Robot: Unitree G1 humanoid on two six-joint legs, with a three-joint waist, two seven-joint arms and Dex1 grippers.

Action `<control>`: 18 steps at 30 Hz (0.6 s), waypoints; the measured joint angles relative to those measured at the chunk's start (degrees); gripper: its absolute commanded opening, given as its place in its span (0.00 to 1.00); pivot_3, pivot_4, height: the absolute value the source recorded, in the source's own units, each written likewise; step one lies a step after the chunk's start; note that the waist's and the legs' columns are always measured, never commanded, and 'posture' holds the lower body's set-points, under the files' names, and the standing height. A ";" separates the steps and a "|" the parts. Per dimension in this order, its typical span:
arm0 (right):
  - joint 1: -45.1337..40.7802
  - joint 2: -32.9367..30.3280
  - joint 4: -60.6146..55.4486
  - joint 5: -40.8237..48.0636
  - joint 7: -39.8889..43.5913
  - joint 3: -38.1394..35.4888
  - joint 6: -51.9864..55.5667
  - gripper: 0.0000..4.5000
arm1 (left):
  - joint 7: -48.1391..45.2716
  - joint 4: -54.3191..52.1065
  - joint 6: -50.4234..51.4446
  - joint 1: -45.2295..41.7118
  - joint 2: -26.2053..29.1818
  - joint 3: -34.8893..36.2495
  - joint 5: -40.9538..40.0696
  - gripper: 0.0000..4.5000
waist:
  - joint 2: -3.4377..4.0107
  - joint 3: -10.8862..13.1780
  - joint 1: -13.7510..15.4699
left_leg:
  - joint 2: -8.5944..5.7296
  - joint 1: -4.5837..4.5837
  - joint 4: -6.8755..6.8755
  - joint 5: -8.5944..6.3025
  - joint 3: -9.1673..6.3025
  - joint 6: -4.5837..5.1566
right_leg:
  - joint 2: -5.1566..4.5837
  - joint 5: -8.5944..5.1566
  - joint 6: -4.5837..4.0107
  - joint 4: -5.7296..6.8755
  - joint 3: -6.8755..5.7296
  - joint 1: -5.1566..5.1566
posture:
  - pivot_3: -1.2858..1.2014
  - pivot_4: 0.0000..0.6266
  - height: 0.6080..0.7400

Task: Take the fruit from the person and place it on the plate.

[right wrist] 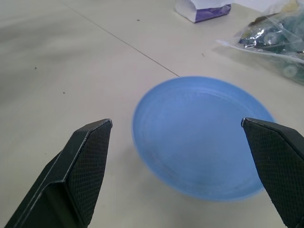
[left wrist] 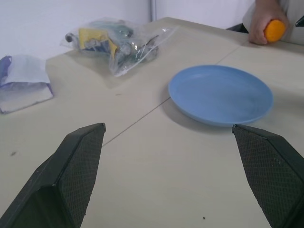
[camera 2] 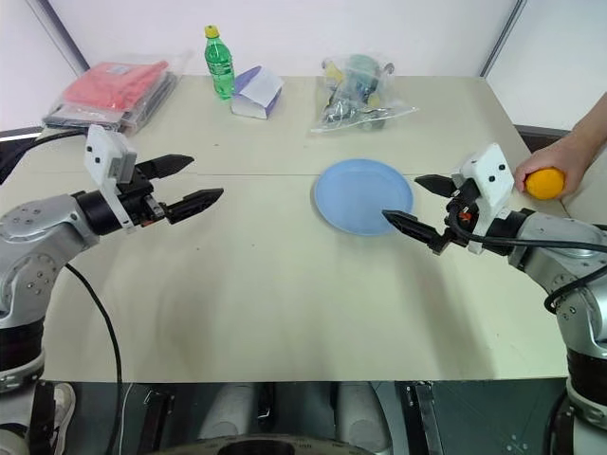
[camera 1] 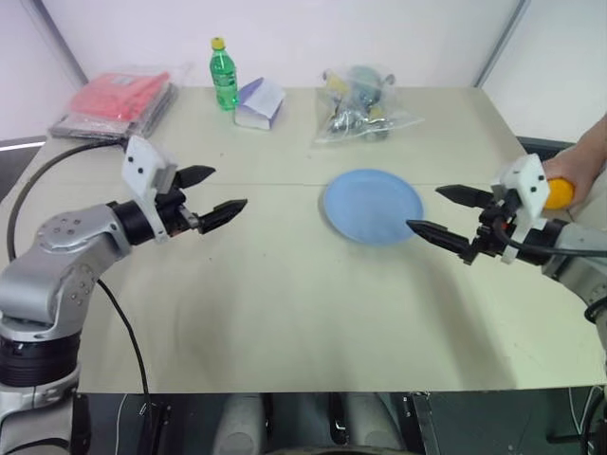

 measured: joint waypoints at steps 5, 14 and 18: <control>1.20 -0.62 0.01 -0.71 0.48 -0.91 -0.16 0.99 | 0.27 0.44 -0.69 -0.11 -0.39 -0.73 0.85 1.00 | 0.00 0.00 0.01 | 0.00 0.01 0.00 0.00 0.00 0.00 | 0.00 0.00 0.00 0.00 0.00 0.00 | 0.52 0.24 0.93; 1.83 -1.41 0.00 -0.94 0.46 -2.46 -0.15 0.99 | 0.81 0.89 0.07 -0.69 -1.46 -0.73 -0.22 1.00 | 0.00 0.00 -0.05 | 0.00 0.02 0.02 0.00 -0.01 0.00 | 0.01 0.00 0.00 0.01 0.00 0.02 | 0.52 0.24 0.93; 1.35 -1.41 0.04 -1.28 0.52 -1.98 -0.16 0.99 | 1.51 0.85 0.06 -0.62 -1.88 -0.83 -0.22 1.00 | 0.00 0.00 -0.03 | 0.00 0.01 0.02 0.00 -0.01 0.00 | 0.01 0.00 0.01 0.01 0.00 0.03 | 0.52 0.24 0.93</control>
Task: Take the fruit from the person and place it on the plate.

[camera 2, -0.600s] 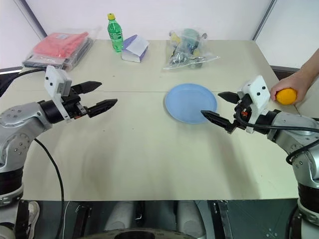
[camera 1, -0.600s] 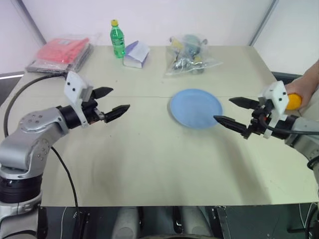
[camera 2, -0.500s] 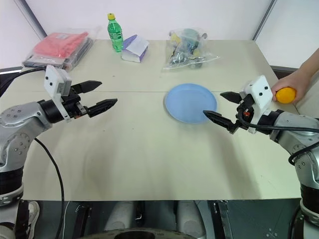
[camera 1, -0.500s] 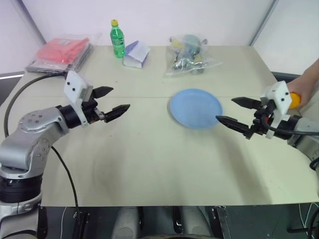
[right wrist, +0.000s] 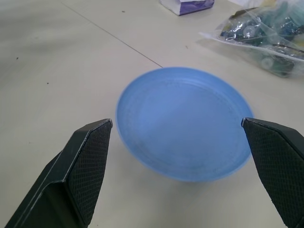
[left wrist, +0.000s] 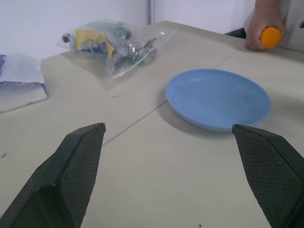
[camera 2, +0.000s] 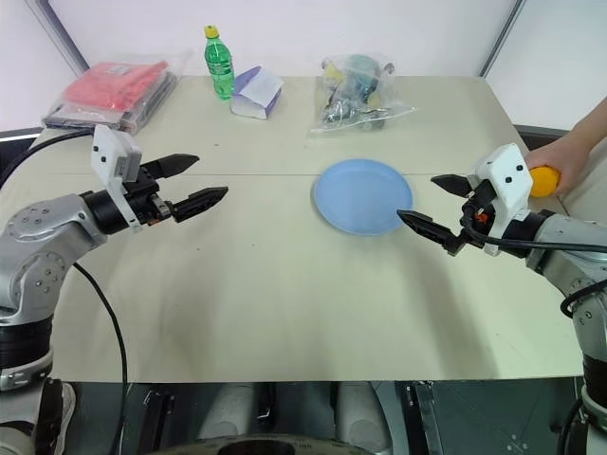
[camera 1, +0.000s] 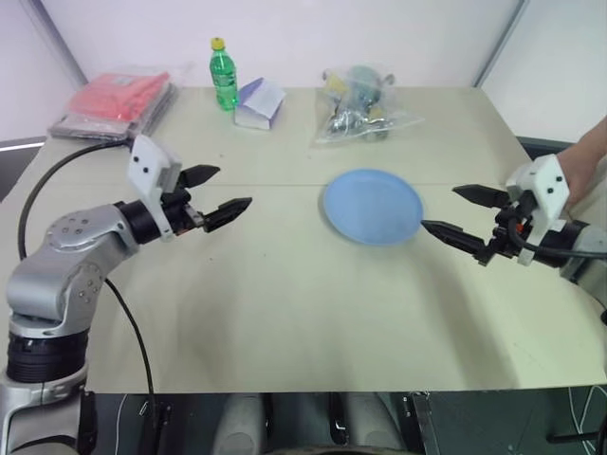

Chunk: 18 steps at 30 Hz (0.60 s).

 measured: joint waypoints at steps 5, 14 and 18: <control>-1.58 -0.14 0.45 -0.19 0.46 0.64 0.00 0.99 | 0.57 -0.80 0.00 0.89 -0.36 -0.22 0.00 1.00 | 0.00 0.00 0.01 | 0.00 0.00 0.00 0.00 -0.01 0.00 | 0.00 0.00 0.00 0.00 0.00 0.00 | 0.52 0.24 0.93; -2.72 -0.59 0.64 -0.64 1.56 1.98 0.01 0.99 | 1.29 -1.42 -0.94 2.07 -0.51 -0.25 0.05 1.00 | 0.00 0.00 0.00 | 0.00 0.00 0.01 0.00 0.00 0.00 | 0.00 0.00 0.00 0.00 0.00 0.01 | 0.52 0.24 0.93; -2.88 -0.59 0.65 -0.66 1.60 2.00 0.01 0.99 | 1.33 -1.41 -1.03 2.10 -0.54 -0.38 0.08 1.00 | 0.00 0.00 0.05 | 0.00 0.00 0.01 0.00 0.00 0.00 | -0.01 0.00 0.00 0.00 0.00 0.01 | 0.52 0.24 0.93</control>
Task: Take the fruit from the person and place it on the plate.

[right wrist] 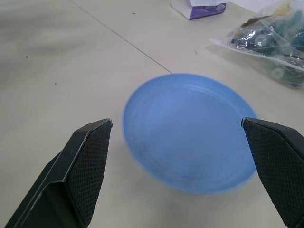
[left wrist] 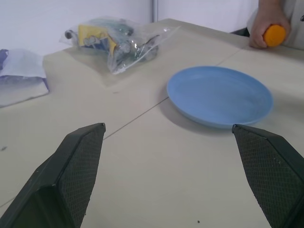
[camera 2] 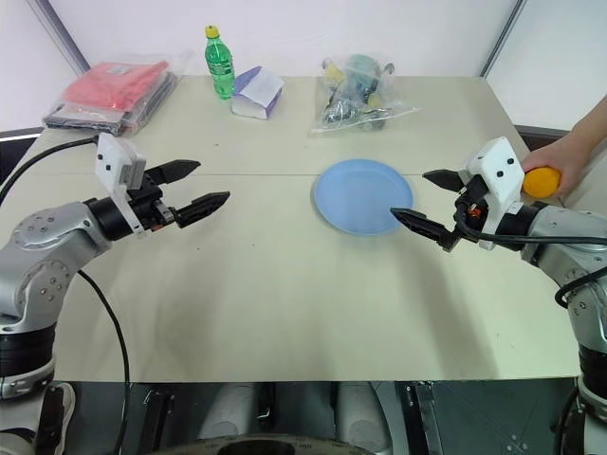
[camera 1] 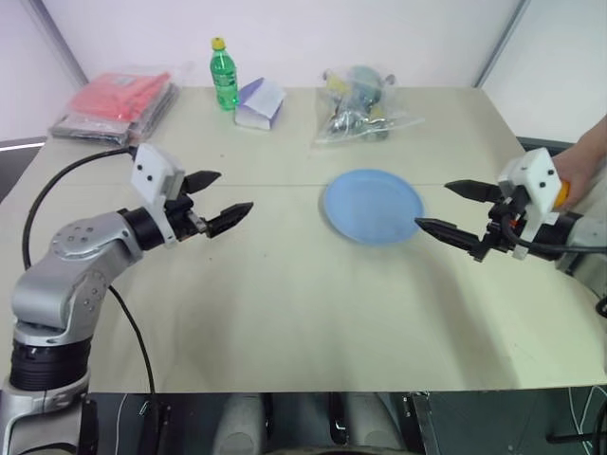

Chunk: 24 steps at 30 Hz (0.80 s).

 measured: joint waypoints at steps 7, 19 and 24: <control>-0.54 0.04 0.00 -0.12 -0.17 0.19 -0.05 0.99 | -0.14 0.35 -1.00 -1.37 -0.28 -0.68 1.07 1.00 | 0.00 0.00 -0.05 | 0.00 0.00 0.00 0.00 0.00 0.00 | 0.00 0.00 0.00 0.00 0.00 0.00 | 0.52 0.24 0.93; -0.55 0.34 0.00 -0.26 -0.66 0.28 -0.50 0.99 | -0.53 0.88 -1.21 -2.11 -0.39 -1.15 1.65 1.00 | 0.00 0.00 -0.04 | 0.00 0.00 0.01 0.00 0.00 0.00 | 0.00 0.00 0.00 0.01 0.00 0.00 | 0.52 0.24 0.93; -0.55 0.80 0.00 -0.23 -1.09 0.28 -0.49 0.99 | -0.68 0.88 -1.79 -2.12 -0.49 -1.28 2.32 1.00 | 0.00 0.00 -0.02 | 0.00 0.00 0.01 0.00 0.00 0.00 | 0.00 0.00 0.00 0.01 0.00 0.00 | 0.52 0.24 0.93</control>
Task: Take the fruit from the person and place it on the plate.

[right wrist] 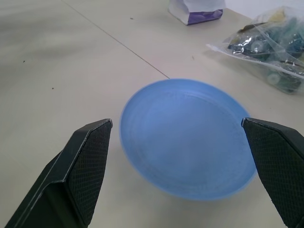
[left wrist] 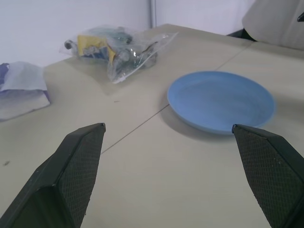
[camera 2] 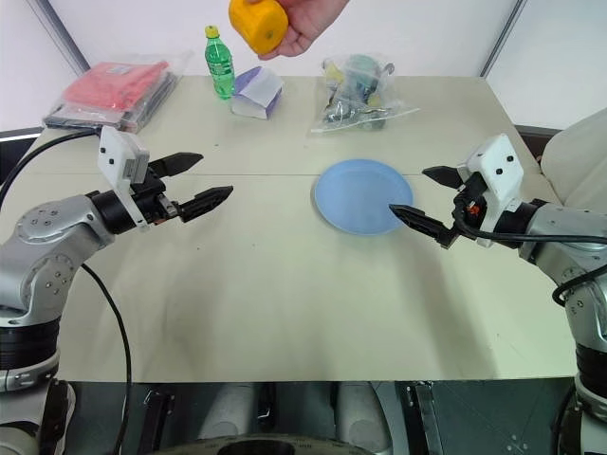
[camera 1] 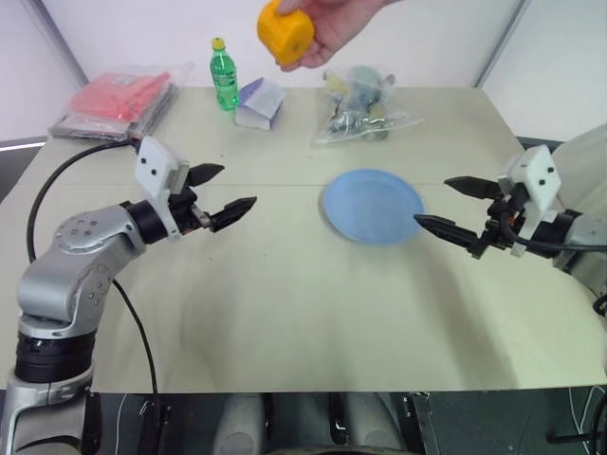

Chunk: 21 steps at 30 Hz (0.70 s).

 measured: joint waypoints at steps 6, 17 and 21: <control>-3.38 4.11 -0.03 1.26 -2.47 0.61 0.51 0.99 | 4.93 1.64 -9.77 -3.32 -4.68 -2.91 8.76 1.00 | 0.00 0.00 0.07 | -0.01 0.01 0.04 0.00 -0.01 0.00 | 0.01 0.01 0.00 0.00 -0.01 0.04 | 0.52 0.24 0.93; -12.78 15.74 -0.24 4.84 -13.15 2.32 1.13 0.99 | 9.94 9.32 -31.15 -7.33 -12.16 -7.21 22.28 1.00 | 0.01 -0.01 0.28 | -0.01 -0.01 0.05 0.00 0.01 0.00 | -0.01 0.01 0.01 0.03 -0.01 0.04 | 0.52 0.24 0.93; -12.80 16.09 -0.32 4.55 -13.99 3.46 0.51 0.99 | 11.59 16.13 -36.00 -12.44 -15.02 -7.35 23.84 1.00 | 0.00 -0.01 1.04 | -0.01 0.00 0.09 0.01 0.02 0.00 | 0.00 0.02 0.02 0.04 -0.02 0.04 | 0.52 0.24 0.93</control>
